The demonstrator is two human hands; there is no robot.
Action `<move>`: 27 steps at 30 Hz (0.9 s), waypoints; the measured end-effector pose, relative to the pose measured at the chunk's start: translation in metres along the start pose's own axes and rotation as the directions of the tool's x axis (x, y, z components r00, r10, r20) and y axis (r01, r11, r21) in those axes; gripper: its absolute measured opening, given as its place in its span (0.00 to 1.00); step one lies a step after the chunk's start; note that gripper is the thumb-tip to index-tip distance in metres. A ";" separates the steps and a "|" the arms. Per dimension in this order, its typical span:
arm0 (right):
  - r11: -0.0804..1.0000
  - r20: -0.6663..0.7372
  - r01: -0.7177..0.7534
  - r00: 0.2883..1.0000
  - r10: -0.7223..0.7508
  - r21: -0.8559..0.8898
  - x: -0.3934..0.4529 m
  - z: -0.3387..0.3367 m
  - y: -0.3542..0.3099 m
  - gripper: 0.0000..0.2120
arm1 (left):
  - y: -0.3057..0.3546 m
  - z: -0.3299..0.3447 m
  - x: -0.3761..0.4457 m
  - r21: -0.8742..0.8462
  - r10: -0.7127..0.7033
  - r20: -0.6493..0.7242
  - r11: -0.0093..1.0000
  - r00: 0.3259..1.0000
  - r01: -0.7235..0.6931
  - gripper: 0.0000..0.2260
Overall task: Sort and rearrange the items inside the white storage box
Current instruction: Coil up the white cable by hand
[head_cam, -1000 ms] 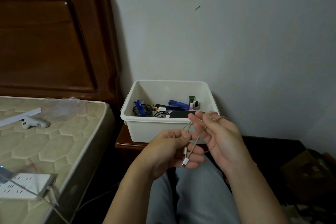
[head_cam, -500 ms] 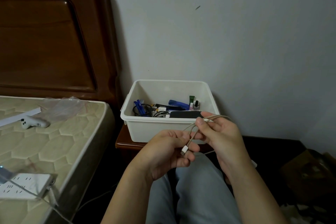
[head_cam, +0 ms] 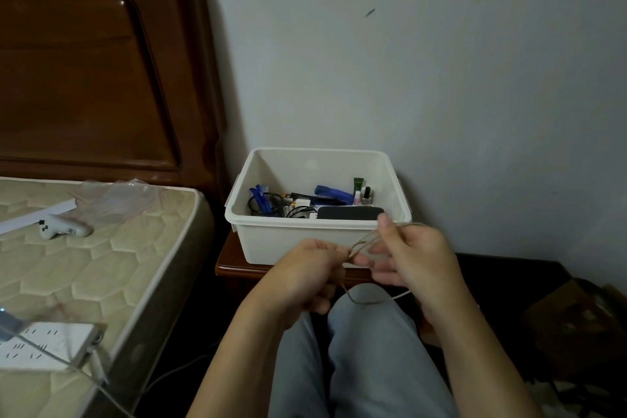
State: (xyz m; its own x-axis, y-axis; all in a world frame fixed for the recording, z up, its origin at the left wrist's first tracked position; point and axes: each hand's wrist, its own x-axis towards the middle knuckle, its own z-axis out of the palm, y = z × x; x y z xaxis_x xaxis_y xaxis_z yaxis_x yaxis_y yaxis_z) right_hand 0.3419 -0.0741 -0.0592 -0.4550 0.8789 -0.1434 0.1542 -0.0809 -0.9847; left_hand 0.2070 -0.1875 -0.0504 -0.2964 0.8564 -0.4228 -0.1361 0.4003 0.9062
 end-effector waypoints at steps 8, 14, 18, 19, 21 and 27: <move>0.848 0.378 0.405 0.886 -0.271 -0.343 -0.004 -0.032 -0.054 0.25 | 0.080 -0.012 0.005 0.633 0.264 0.062 0.736 0.962 -0.243 0.21; 0.902 0.273 0.324 0.930 -0.248 -0.284 0.012 -0.028 -0.052 0.14 | 0.113 -0.007 0.014 0.321 0.624 -0.078 0.754 0.778 -0.573 0.19; 0.711 0.115 0.087 0.993 -0.009 -0.698 0.021 -0.060 -0.056 0.18 | 0.104 -0.022 0.027 0.260 0.662 -0.454 0.738 0.596 -0.623 0.20; 0.636 0.119 0.056 0.991 0.057 -0.769 0.022 -0.064 -0.058 0.18 | 0.102 -0.023 0.029 0.258 0.658 -0.451 0.743 0.603 -0.618 0.20; 0.602 0.154 0.070 0.984 0.090 -0.796 0.021 -0.066 -0.059 0.19 | 0.098 -0.020 0.031 0.270 0.649 -0.366 0.760 0.666 -0.592 0.20; 0.955 0.221 0.252 0.951 -0.215 -0.157 0.019 -0.032 -0.066 0.40 | 0.103 0.002 0.030 0.396 0.638 -0.038 0.716 0.769 -0.575 0.20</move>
State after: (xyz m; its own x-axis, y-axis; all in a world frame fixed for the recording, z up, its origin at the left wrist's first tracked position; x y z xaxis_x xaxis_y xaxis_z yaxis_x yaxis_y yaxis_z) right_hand 0.3507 -0.0371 0.0058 -0.6596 0.7497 0.0531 0.1705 0.2181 -0.9609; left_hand 0.1856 -0.1198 0.0297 -0.3502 0.9018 0.2534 0.4475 -0.0765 0.8910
